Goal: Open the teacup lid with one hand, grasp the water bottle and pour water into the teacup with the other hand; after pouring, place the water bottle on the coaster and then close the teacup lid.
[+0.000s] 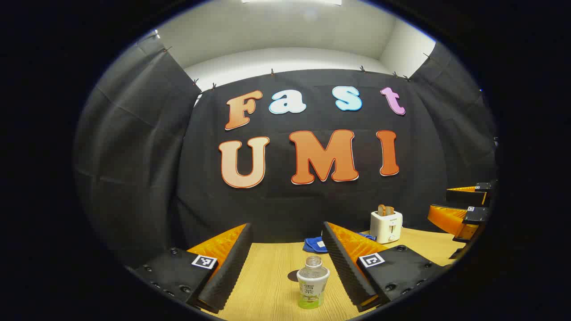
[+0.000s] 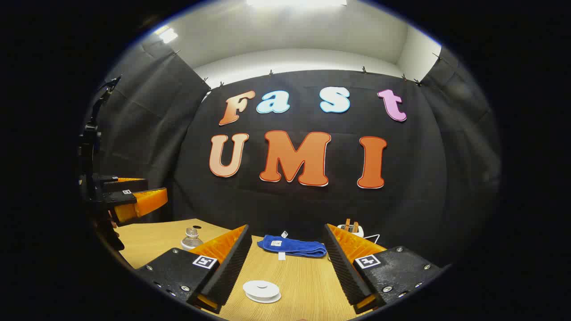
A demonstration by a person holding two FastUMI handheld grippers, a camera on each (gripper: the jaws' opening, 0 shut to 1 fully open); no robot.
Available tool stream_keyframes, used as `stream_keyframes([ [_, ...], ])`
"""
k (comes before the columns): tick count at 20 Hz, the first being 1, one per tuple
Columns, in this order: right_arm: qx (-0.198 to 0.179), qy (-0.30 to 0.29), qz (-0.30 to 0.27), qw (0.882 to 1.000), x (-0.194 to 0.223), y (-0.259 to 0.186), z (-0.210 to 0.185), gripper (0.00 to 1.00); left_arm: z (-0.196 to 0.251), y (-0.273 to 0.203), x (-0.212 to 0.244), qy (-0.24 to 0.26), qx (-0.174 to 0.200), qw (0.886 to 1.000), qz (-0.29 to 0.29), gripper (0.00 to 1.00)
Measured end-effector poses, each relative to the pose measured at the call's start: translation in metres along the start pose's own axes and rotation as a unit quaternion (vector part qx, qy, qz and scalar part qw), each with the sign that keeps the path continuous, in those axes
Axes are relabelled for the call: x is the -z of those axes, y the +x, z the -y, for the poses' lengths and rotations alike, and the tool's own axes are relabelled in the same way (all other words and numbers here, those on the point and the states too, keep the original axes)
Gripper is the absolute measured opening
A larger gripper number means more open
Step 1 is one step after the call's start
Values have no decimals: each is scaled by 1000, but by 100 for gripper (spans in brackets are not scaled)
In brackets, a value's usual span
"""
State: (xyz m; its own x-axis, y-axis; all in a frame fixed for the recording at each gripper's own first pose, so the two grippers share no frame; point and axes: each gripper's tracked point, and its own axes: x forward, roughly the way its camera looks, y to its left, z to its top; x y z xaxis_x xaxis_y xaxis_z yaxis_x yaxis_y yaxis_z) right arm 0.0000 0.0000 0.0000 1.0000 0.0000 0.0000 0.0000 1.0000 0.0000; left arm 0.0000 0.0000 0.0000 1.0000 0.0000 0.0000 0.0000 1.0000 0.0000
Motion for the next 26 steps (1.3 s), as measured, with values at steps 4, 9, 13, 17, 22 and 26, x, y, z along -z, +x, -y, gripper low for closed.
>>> stream_keyframes([
  [4, 0, -4, 2, 1000, 2, -2, 1, 96, -2, -4, 3, 6, -4, 1000, 2, 96],
  [9, -6, -1, -5, 1000, 6, -1, -1, 96, -5, -5, 15, 6, -10, 1000, -4, 99],
  [13, -12, 3, -14, 1000, 15, 5, -6, 96, -13, -1, 21, 10, -18, 1000, -15, 99],
  [17, -16, -5, -24, 1000, 25, 13, -10, 96, -15, 3, 19, 4, -16, 1000, -13, 99],
  [22, -39, 5, -57, 998, 57, 19, -24, 96, -4, 6, 40, -4, 2, 999, -34, 96],
  [26, -53, 12, -90, 994, 89, 24, -30, 96, 9, 6, 55, -6, 17, 999, -41, 99],
])
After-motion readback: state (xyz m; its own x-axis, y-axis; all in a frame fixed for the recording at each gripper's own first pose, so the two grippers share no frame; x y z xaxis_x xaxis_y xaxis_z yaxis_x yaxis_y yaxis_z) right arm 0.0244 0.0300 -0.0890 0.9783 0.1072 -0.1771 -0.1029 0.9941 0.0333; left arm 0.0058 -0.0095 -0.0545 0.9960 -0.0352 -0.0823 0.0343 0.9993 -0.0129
